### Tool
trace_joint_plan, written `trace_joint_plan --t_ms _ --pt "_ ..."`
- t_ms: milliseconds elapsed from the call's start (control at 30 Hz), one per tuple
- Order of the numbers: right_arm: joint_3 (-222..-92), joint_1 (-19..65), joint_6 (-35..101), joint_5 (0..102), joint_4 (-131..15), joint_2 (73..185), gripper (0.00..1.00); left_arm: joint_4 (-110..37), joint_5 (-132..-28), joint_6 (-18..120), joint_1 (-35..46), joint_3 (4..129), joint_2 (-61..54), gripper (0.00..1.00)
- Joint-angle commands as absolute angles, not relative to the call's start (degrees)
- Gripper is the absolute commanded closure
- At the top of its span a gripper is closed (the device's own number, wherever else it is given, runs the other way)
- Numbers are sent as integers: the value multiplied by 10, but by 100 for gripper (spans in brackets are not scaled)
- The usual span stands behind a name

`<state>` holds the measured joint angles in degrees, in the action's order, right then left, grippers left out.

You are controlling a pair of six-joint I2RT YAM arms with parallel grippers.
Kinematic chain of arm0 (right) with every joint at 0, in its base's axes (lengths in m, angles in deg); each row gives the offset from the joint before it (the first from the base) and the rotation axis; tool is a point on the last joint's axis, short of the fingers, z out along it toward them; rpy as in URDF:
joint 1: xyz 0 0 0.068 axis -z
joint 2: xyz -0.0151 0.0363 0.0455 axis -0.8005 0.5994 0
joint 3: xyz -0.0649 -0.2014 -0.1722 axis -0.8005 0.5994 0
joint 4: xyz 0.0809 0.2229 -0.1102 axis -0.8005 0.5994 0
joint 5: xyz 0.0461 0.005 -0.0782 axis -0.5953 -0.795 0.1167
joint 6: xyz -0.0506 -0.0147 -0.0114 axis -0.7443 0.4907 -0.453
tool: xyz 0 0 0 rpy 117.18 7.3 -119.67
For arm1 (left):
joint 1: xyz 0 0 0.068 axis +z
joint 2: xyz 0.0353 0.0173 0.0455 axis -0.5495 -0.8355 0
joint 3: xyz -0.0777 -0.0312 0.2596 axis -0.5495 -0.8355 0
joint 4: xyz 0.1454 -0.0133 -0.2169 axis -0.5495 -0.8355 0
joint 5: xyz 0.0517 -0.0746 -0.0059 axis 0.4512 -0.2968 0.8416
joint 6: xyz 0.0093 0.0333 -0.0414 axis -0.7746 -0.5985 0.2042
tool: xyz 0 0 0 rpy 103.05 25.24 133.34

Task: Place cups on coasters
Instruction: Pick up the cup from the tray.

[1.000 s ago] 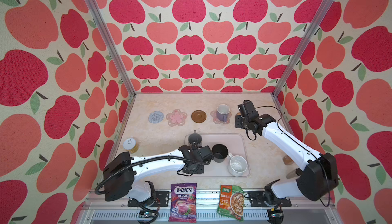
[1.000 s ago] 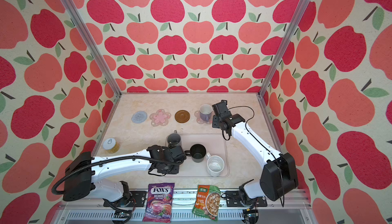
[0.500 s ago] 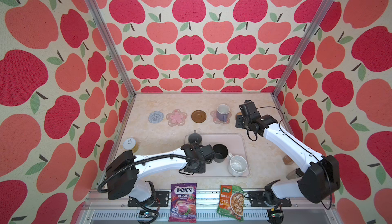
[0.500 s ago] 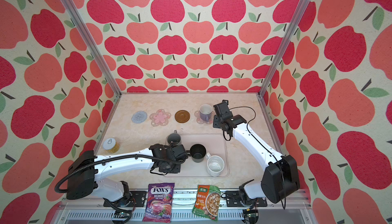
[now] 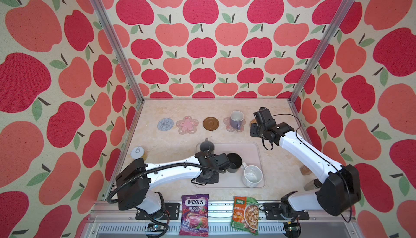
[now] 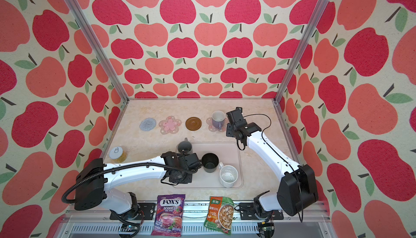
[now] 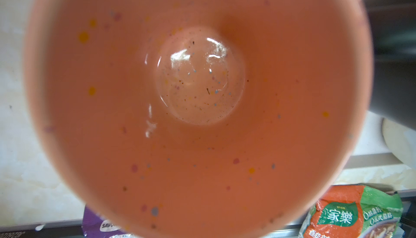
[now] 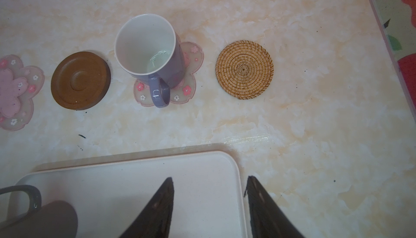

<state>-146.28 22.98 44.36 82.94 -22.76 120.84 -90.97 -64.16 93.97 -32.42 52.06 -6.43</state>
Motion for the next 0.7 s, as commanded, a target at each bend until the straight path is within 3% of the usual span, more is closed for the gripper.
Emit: trace_joint_plan --t_ms 0,667 --pt "-1464 235 449 833 -229 1197 45 -961 -594 950 -329 539 -64 100" --pt "-1423 235 451 852 -208 1137 45 -1041 -514 906 -332 555 60 100"
